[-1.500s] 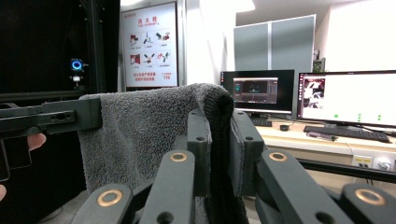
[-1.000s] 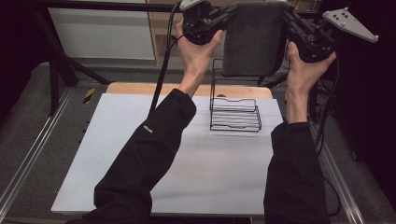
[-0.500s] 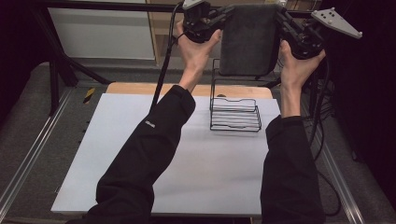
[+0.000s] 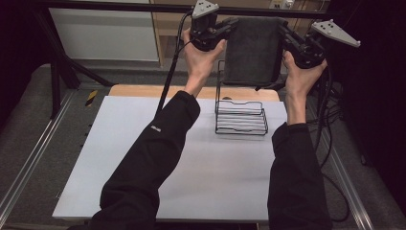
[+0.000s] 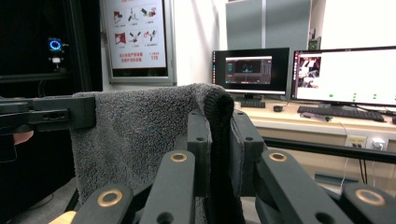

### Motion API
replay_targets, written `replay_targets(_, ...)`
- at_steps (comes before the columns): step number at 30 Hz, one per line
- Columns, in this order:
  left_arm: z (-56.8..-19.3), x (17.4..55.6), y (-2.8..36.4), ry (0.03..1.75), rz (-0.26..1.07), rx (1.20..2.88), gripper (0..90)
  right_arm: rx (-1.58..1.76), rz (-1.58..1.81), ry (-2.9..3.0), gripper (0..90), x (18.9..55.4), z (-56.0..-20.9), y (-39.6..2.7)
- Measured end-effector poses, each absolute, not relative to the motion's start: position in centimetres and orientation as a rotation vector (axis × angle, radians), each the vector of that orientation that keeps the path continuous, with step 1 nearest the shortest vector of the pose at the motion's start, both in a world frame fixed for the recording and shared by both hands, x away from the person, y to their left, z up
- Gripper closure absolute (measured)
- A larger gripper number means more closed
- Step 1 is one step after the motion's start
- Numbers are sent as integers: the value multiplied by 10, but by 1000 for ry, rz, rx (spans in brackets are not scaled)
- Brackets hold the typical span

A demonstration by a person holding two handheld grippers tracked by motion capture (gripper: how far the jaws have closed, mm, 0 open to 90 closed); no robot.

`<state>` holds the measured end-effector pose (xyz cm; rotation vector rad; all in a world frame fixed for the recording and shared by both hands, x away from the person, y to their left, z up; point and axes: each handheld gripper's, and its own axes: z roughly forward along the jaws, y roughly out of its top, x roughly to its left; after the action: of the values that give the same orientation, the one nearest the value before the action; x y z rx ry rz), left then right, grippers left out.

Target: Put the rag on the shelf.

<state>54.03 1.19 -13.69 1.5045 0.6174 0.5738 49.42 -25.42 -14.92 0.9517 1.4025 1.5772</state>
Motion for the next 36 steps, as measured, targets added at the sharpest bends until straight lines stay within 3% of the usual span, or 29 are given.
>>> replay_targets(36, -196, 522, 10, 567, 503, 1643, 797, 1024, 1557, 1518, 808, 475, -217, -271)
